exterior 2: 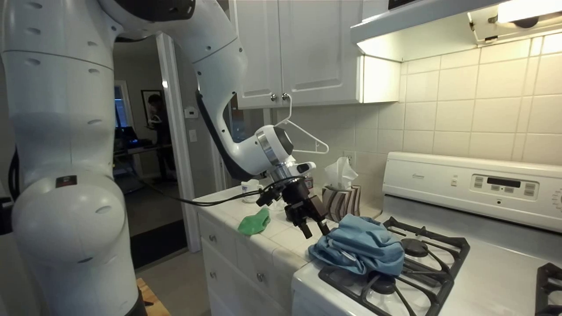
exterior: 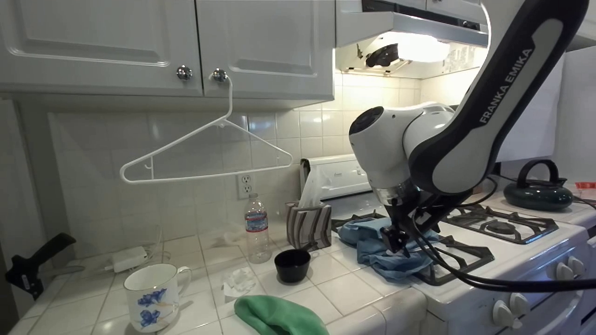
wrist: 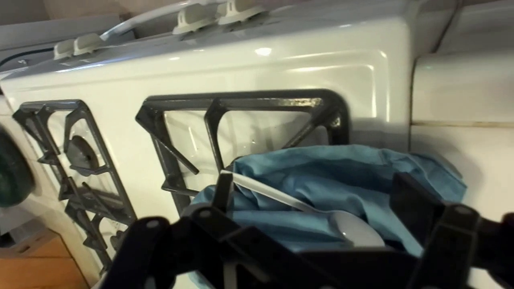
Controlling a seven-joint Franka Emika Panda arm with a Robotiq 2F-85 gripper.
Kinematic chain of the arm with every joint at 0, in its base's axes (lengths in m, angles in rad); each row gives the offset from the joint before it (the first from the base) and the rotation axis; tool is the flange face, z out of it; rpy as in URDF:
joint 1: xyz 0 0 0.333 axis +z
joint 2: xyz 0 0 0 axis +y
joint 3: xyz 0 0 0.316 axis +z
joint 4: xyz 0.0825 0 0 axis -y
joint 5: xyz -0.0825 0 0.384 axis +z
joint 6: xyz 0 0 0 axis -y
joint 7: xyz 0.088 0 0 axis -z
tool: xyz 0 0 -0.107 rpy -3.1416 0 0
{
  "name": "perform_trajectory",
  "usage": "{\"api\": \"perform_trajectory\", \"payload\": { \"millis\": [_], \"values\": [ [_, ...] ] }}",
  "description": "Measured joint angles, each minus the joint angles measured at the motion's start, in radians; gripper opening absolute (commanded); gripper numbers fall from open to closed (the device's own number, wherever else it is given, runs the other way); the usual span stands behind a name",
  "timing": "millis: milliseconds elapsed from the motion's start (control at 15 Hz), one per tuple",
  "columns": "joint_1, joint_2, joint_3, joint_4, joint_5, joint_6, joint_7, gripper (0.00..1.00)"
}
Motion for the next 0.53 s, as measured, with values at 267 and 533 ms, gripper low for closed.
{"api": "perform_trajectory", "payload": {
  "millis": [267, 533],
  "values": [
    [0.007, 0.001, -0.024, 0.014, 0.042, 0.059, 0.001, 1.0],
    [0.025, 0.001, -0.045, 0.015, 0.037, 0.059, 0.021, 1.0]
  ]
}}
